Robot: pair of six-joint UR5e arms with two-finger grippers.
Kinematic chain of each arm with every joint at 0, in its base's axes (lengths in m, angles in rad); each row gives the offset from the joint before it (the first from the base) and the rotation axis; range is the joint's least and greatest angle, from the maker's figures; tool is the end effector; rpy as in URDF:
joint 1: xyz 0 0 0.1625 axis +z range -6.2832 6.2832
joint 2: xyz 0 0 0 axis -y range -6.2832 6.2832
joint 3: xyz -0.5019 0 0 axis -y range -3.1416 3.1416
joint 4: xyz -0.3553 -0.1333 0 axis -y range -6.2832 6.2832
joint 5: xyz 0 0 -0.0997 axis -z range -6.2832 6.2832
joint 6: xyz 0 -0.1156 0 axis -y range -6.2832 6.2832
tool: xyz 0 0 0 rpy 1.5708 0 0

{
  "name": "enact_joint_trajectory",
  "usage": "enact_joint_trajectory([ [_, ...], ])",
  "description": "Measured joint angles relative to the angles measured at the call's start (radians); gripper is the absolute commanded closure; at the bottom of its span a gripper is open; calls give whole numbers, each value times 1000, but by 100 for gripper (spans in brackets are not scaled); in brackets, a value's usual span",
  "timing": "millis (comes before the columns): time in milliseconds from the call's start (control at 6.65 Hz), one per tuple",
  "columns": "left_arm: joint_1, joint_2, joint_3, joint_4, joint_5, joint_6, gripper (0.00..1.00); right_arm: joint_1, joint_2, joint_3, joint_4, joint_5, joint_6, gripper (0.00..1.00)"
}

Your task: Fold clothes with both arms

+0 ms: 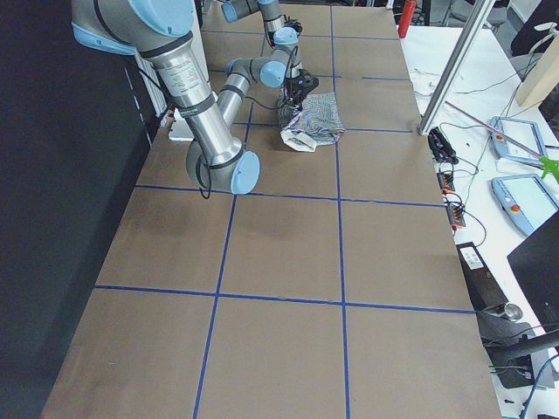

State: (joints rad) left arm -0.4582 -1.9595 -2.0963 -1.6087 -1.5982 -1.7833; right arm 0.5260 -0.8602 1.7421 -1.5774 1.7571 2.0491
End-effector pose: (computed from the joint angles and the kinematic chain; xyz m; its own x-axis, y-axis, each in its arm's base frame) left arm 0.4438 -0.3640 0.3313 0.4194 -0.4419 -0.7930 0.5224 0.8319 -0.1873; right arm -0.5530 -0.4504 0.2649 0.3215 0.7096 0.6269 -0.5839 0.6698 -0.4587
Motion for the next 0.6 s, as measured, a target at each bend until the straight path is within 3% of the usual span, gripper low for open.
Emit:
enact_joint_trajectory([
  [150, -47, -19, 91, -69, 0, 53, 100, 29, 58, -150, 83, 13, -12, 100],
  [301, -99, -43, 206, -156, 0, 109, 78, 62, 105, -292, 163, 36, -52, 1],
  [451, -157, -87, 357, -263, 0, 170, 42, 98, 137, -416, 249, 54, -108, 0],
  [601, -207, -127, 504, -387, -1, 229, 39, 124, 173, -521, 317, 63, -154, 0],
])
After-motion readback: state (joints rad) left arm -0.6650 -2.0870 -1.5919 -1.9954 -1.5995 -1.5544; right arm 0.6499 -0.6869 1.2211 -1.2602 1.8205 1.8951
